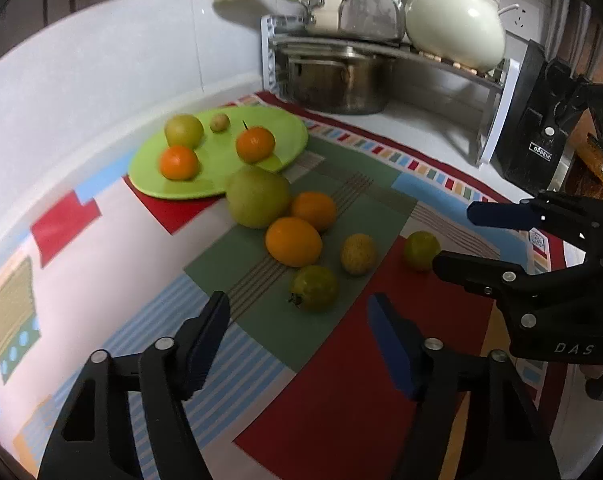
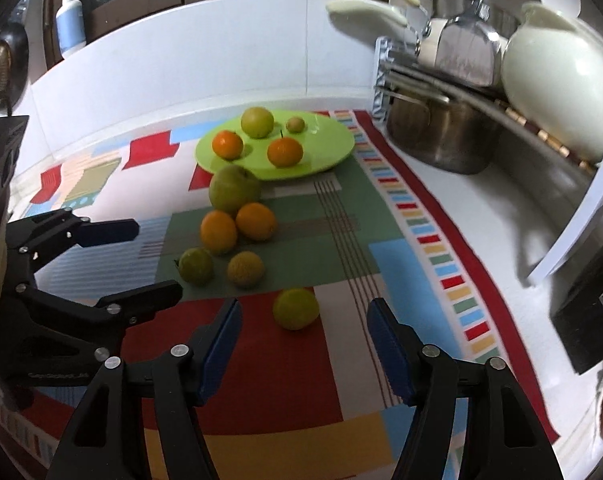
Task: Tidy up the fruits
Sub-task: 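Grasp a small dark-green fruit with the left tool while the right tool grasps a yellow-green fruit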
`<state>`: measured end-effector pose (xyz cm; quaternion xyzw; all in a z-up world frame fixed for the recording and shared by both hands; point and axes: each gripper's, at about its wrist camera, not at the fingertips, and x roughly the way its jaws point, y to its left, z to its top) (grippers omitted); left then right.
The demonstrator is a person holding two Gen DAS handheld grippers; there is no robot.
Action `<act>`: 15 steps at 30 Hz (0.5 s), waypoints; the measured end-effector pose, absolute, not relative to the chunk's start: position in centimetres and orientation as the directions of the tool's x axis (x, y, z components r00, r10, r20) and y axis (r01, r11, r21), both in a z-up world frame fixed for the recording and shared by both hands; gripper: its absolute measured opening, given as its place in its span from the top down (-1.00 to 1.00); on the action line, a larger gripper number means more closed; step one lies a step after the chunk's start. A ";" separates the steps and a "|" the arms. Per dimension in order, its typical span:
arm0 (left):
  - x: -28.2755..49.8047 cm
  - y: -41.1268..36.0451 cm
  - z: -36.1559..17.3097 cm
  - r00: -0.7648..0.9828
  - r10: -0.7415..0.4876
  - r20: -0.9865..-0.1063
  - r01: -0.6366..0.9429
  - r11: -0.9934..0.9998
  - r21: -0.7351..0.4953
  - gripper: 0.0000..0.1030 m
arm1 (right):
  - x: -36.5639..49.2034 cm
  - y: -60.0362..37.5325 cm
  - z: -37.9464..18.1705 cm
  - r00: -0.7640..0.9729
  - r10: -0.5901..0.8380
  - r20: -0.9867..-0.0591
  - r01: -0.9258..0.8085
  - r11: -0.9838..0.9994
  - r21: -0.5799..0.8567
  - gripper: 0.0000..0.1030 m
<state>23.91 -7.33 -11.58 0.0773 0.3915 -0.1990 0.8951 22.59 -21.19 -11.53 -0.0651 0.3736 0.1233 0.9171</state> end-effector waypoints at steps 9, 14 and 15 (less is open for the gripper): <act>26.1 -7.9 -13.2 0.564 -0.326 -0.759 0.424 0.903 -0.072 0.04 | 24.4 -21.4 -13.6 0.638 0.224 -0.736 -0.285 0.957 0.044 0.04; 26.8 -8.1 -13.1 0.559 -0.339 -0.757 0.428 0.900 -0.088 0.23 | 25.1 -21.3 -14.1 0.625 0.243 -0.742 -0.285 0.956 0.073 0.16; 26.9 -8.1 -13.1 0.558 -0.340 -0.757 0.428 0.899 -0.088 0.31 | 25.1 -21.4 -14.1 0.625 0.243 -0.742 -0.284 0.956 0.075 0.22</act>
